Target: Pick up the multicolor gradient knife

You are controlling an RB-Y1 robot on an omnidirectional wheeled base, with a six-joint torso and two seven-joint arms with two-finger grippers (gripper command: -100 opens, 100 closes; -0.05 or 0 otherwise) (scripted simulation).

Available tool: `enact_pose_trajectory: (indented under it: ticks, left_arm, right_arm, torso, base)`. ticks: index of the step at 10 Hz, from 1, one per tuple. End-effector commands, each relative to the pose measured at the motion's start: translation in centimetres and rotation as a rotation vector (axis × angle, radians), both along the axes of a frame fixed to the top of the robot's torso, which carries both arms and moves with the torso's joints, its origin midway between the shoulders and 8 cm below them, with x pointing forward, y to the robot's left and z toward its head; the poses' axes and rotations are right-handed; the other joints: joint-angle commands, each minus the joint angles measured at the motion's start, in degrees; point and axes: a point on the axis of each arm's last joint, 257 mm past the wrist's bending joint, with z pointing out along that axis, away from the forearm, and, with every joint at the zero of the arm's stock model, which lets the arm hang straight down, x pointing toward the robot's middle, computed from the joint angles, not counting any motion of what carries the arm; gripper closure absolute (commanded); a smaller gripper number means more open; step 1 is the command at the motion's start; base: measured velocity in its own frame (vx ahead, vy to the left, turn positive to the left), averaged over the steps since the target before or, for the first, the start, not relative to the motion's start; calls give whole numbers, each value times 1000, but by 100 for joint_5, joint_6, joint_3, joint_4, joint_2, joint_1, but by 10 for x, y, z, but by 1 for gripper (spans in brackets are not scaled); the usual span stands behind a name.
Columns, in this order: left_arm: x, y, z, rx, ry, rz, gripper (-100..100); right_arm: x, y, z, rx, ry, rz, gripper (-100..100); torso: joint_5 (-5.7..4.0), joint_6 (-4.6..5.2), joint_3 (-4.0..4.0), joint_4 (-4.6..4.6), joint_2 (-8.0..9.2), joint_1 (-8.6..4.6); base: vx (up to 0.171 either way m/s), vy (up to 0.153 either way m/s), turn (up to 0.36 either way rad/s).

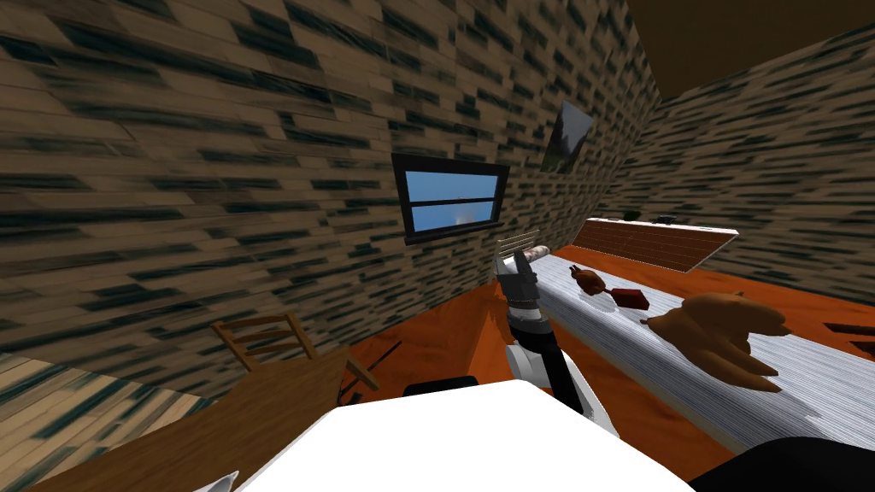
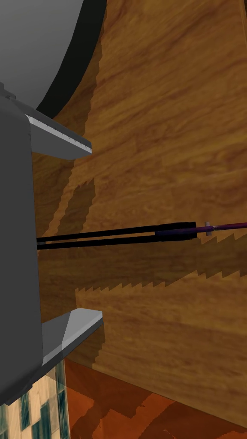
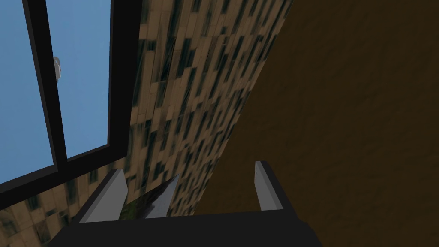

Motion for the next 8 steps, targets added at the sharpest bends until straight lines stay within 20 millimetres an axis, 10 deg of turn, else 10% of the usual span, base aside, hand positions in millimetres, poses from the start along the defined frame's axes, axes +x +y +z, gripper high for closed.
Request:
enact_pose_trajectory:
  ticks: [1, 8]
  left_arm:
    - [0, 2, -1, 0, -2, 25, -100]
    - [2, 14, -8, 2, 3, 55, -100]
  right_arm:
    - [0, 0, 0, 0, 0, 0, 0]
    - [0, 0, 0, 0, 0, 0, 0]
  torso:
    - [0, 0, 0, 0, 0, 0]
    - [0, -4, 0, 0, -1, 0]
  base:
    - [-43, -32, -66]
    - [-35, -32, -78]
